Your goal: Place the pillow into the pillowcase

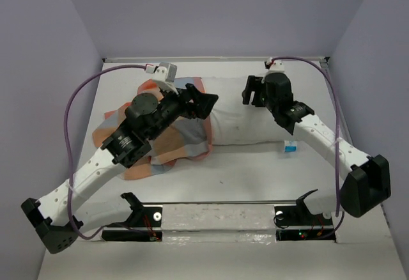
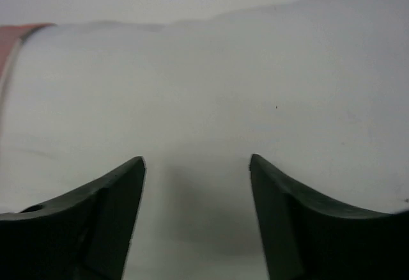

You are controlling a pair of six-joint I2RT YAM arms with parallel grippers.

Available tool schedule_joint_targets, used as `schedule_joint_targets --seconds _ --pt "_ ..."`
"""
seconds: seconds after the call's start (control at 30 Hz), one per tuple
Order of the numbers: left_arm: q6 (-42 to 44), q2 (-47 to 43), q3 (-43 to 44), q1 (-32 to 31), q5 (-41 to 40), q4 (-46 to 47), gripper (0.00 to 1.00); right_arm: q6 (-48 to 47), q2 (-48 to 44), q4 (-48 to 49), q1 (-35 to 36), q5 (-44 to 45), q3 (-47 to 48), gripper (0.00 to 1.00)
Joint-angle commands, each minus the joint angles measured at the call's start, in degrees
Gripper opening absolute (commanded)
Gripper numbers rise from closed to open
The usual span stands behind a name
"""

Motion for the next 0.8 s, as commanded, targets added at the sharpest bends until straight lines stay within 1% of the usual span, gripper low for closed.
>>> schedule_joint_targets --seconds 0.0,0.03,0.07,0.1,0.13,0.17,0.2,0.27,0.3,0.33,0.4,0.43,0.47,0.53,0.57,0.7,0.77 --pt "9.6 14.9 7.8 2.0 -16.7 -12.5 0.99 -1.4 6.8 -4.3 -0.7 -3.5 -1.9 0.54" --pt "9.9 16.9 9.3 2.7 -17.9 -13.2 0.99 -0.5 7.1 -3.8 -0.7 -5.4 -3.7 0.37" --pt "11.0 20.5 10.6 3.2 -18.6 -14.2 0.99 1.2 5.9 0.0 -0.2 -9.8 -5.5 0.11" --pt "11.8 22.1 12.9 3.9 -19.1 -14.3 0.99 2.5 4.5 2.2 0.9 -9.5 -10.0 0.03" --pt "12.2 23.6 14.3 4.0 -20.4 -14.7 0.99 3.8 2.8 3.3 2.4 -7.7 -10.1 0.00" --pt "12.6 26.2 15.6 4.1 -21.8 -16.3 0.99 6.5 -0.7 4.1 6.4 -5.3 -13.5 0.00" --pt "14.2 27.4 17.9 4.1 -23.6 -16.9 0.99 8.5 -2.6 4.2 8.8 1.3 -14.9 0.00" --pt "15.8 30.9 20.3 4.1 -26.9 -19.2 0.99 12.6 -6.3 5.1 15.2 5.6 -18.7 0.00" --pt "17.4 32.2 21.5 4.1 -27.7 -20.2 0.99 14.1 -9.1 5.1 16.6 7.8 -19.6 0.00" --pt "18.0 33.2 23.7 4.1 -28.2 -21.1 0.99 15.2 -10.2 5.2 17.9 8.8 -20.4 0.00" --pt "19.5 35.6 25.2 4.0 -28.1 -23.4 0.99 17.4 -12.9 5.4 20.3 11.5 -22.4 0.00" --pt "20.0 36.0 25.2 4.0 -28.2 -23.4 0.98 17.7 -13.4 5.6 20.3 11.9 -22.9 0.00" --pt "20.2 36.4 25.2 4.0 -29.0 -23.8 0.95 17.9 -14.0 5.6 21.1 12.2 -23.2 0.00" --pt "20.7 37.4 25.4 4.0 -32.0 -24.2 0.92 18.3 -15.0 5.1 22.1 12.9 -23.5 0.00" --pt "21.2 37.5 25.1 4.0 -34.1 -24.0 0.88 18.3 -15.2 5.1 22.8 12.5 -23.5 0.00" --pt "23.4 38.8 24.0 4.0 -38.2 -23.1 0.85 17.3 -16.7 4.9 23.3 12.2 -23.6 0.00" --pt "25.0 39.7 23.5 4.0 -38.6 -22.5 0.84 16.2 -17.3 4.3 23.3 12.4 -23.1 0.00"
